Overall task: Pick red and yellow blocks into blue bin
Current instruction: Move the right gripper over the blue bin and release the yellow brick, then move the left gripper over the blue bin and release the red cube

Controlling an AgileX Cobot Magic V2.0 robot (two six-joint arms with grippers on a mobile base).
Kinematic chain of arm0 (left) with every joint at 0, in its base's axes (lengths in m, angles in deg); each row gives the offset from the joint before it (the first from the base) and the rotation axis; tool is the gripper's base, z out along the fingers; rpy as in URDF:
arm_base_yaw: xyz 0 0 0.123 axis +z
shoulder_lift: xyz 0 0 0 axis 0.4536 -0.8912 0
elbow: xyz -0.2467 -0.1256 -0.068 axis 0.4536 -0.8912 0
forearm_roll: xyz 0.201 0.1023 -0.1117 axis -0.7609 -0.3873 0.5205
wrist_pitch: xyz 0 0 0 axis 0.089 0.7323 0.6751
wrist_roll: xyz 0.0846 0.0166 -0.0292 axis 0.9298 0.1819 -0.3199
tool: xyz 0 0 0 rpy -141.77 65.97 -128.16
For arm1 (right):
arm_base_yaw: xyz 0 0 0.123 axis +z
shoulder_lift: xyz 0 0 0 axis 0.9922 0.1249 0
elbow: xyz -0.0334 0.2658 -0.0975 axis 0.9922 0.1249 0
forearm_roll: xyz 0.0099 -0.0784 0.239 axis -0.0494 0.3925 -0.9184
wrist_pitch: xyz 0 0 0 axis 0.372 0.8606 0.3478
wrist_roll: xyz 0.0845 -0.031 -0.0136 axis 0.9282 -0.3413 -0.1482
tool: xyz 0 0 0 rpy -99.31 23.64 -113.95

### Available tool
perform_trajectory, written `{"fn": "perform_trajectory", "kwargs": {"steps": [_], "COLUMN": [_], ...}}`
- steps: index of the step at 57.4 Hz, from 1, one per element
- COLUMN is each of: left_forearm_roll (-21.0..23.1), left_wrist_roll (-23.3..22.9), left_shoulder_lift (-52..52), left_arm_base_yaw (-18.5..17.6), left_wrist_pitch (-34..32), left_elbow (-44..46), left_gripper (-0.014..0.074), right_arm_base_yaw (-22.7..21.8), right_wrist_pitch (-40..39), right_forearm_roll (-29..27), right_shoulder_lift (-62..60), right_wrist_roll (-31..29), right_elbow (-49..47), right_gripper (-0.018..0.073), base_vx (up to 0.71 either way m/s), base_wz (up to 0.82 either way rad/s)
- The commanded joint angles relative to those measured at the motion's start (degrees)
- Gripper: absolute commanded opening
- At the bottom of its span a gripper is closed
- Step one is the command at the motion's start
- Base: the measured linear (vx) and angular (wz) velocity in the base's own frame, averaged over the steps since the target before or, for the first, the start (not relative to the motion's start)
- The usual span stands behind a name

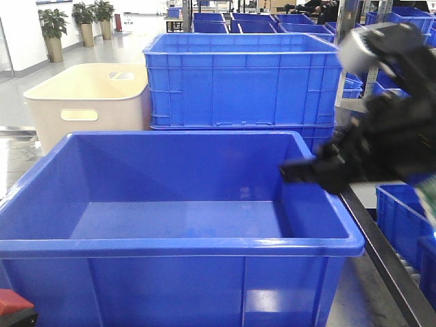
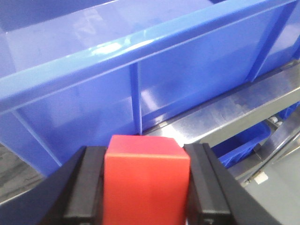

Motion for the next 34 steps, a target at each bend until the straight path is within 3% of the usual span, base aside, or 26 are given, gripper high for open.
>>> {"fn": "perform_trajectory", "kwargs": {"steps": [1, 19, 34], "left_forearm_roll": [1.0, 1.0, 1.0], "left_wrist_roll": [-0.1, 4.5, 7.3], "left_shoulder_lift": [0.3, -7.0, -23.4], "left_arm_base_yaw": [-0.3, -0.3, -0.3], "left_wrist_pitch": [-6.0, -5.8, -4.9], "left_elbow": [1.9, 16.5, 32.4], "left_gripper": [0.0201, 0.0201, 0.0202], "right_arm_base_yaw": [0.0, 0.0, 0.0], "right_wrist_pitch": [-5.0, -4.3, -3.9], "right_forearm_roll": [0.1, -0.9, -1.0], "right_shoulder_lift": [-5.9, -16.6, -17.9], "right_wrist_roll": [0.1, -0.4, -0.4], "right_elbow": [4.6, 20.6, 23.8], "right_gripper": [0.0577, 0.0577, 0.0577], "base_vx": [0.00, 0.00, 0.00], "base_wz": [0.00, 0.00, 0.00]}}
